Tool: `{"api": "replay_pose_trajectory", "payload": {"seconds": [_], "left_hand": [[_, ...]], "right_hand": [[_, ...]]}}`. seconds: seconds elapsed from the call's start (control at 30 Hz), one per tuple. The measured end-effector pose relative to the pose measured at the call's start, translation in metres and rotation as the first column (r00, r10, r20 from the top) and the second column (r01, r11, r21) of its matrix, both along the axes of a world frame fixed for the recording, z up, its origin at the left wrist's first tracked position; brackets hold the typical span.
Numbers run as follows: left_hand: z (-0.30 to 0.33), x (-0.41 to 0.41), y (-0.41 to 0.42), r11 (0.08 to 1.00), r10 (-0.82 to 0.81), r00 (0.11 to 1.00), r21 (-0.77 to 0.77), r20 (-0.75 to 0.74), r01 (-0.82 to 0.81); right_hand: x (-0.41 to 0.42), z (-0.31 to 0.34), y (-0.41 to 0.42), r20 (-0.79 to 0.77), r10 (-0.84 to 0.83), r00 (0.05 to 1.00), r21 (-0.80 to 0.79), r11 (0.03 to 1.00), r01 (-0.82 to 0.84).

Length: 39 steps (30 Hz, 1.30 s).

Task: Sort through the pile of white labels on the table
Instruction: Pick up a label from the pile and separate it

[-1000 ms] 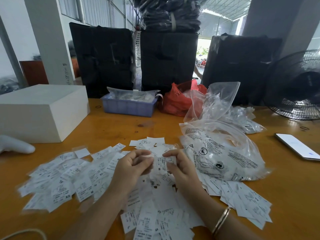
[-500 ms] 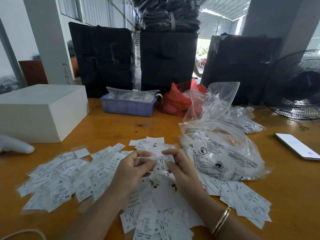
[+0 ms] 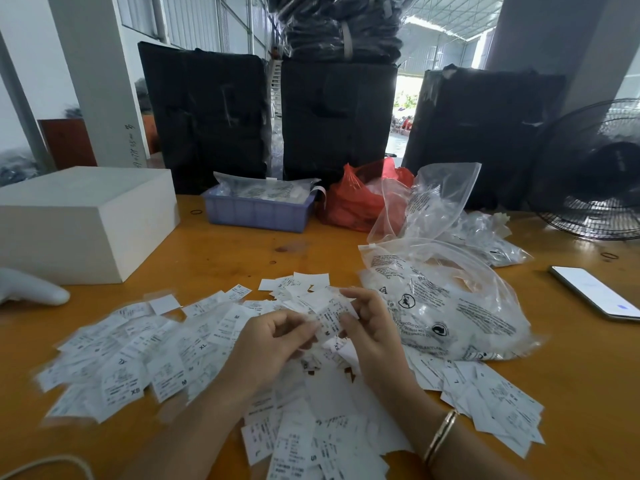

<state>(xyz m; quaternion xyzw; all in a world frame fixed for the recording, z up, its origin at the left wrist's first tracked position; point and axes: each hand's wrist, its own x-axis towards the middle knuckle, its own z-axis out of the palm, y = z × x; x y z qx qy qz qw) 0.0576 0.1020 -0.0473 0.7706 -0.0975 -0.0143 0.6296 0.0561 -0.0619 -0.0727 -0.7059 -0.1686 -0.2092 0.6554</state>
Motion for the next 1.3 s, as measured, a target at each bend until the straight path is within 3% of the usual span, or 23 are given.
{"api": "replay_pose_trajectory", "payload": {"seconds": [0.13,0.4,0.67,0.93,1.3], "left_hand": [[0.0009,0.0008,0.0004,0.995,-0.004,0.998,-0.098,-0.068,-0.003],[-0.0024,0.0007,-0.0009,0.999,0.045,0.999,-0.008,0.022,-0.045],[-0.0002,-0.0010,0.0001,0.999,0.040,0.999,-0.034,-0.018,-0.040],[-0.0039,-0.0029,0.0004,0.994,0.083,0.986,0.054,0.148,-0.092],[-0.0038,0.0010,0.0007,0.994,0.077,0.996,-0.069,-0.051,-0.081]], "right_hand": [[0.0016,-0.0010,-0.0005,-0.004,-0.002,1.000,0.017,1.000,0.002],[0.0010,-0.0007,0.0025,-0.011,-0.041,0.999,-0.081,0.996,0.040],[0.0002,-0.0014,-0.0006,-0.027,-0.010,1.000,-0.005,1.000,0.010],[0.0025,-0.0013,-0.0002,-0.030,-0.069,0.997,-0.042,0.997,0.068],[0.0042,-0.0028,-0.0021,-0.024,-0.056,0.998,-0.094,0.994,0.054]]}}
